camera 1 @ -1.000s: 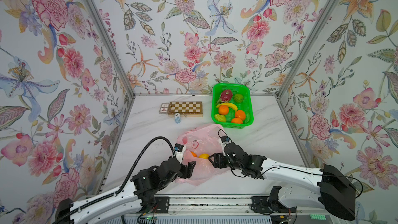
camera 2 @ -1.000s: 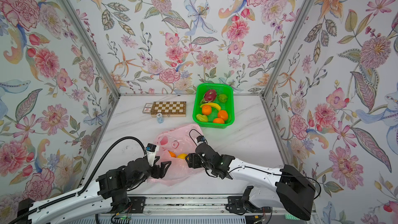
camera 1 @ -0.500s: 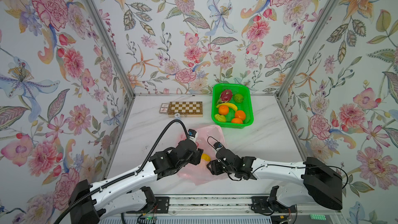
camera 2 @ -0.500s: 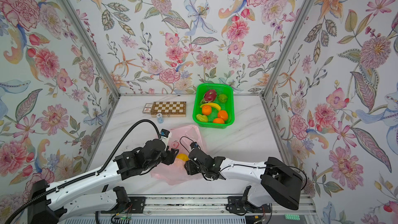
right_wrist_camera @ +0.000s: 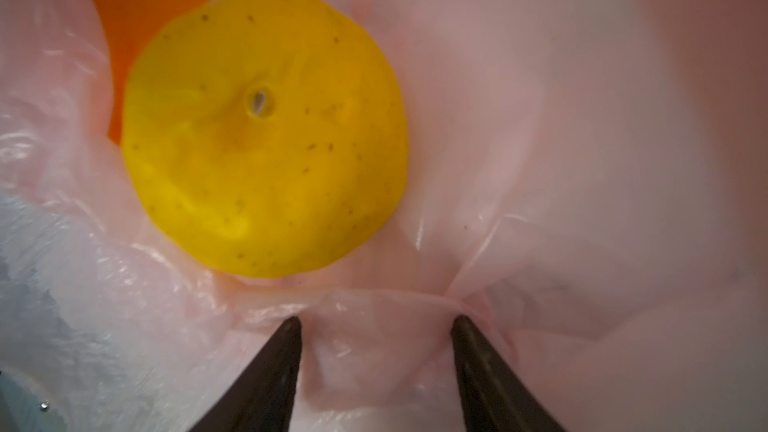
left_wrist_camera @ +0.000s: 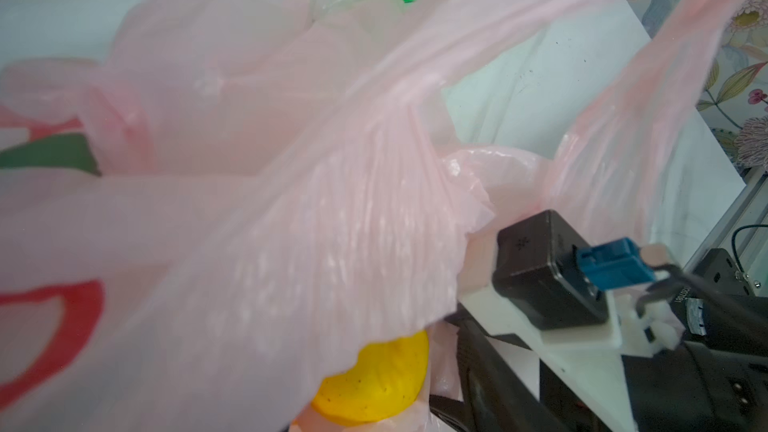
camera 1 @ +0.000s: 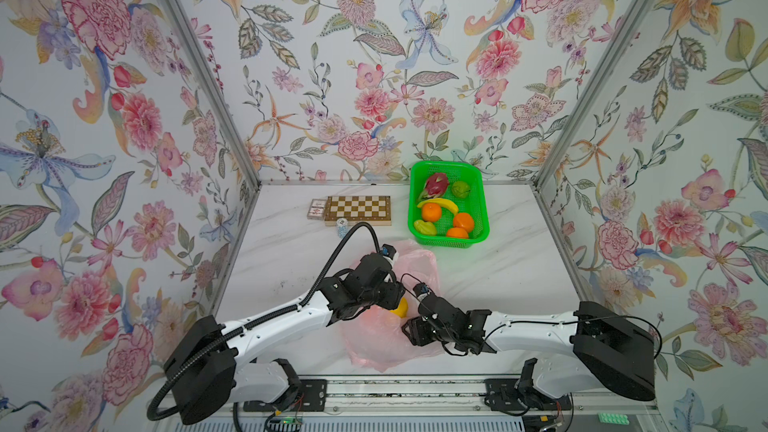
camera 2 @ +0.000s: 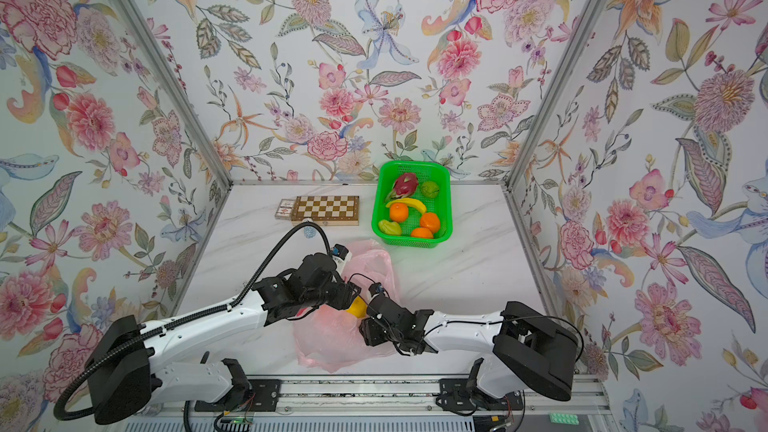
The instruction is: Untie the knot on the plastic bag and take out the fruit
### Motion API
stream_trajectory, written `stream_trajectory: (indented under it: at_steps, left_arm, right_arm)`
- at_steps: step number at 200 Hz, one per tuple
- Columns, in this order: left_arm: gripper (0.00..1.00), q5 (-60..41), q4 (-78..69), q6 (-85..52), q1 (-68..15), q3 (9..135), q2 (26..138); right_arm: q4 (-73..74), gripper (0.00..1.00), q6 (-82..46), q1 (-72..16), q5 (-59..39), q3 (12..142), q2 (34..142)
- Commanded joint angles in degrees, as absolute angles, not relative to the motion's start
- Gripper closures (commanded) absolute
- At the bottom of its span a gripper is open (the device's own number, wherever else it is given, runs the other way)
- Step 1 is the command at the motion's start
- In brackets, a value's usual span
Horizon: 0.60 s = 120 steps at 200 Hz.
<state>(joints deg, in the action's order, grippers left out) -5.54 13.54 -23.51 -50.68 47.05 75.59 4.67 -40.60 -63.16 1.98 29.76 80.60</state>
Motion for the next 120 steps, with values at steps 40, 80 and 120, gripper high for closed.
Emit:
stream_trajectory:
  at_steps: [40,80,120]
  left_arm:
    - [0.34,-7.5,13.0,-18.5,-50.0,47.9,82.4]
    - [0.2,-9.0,12.8,-18.0,-49.9,47.4,84.6]
    - [0.12,-7.9,11.2,-18.1,-49.5,44.3,85.3]
  right_arm:
    - [4.3,0.4,-41.9,-62.9,3.0,27.5,77.3]
    - [4.6,0.4,-42.3,-62.7,2.7,27.5,77.1]
    - [5.4,0.4,-42.7,-62.1,2.1,27.3,77.3]
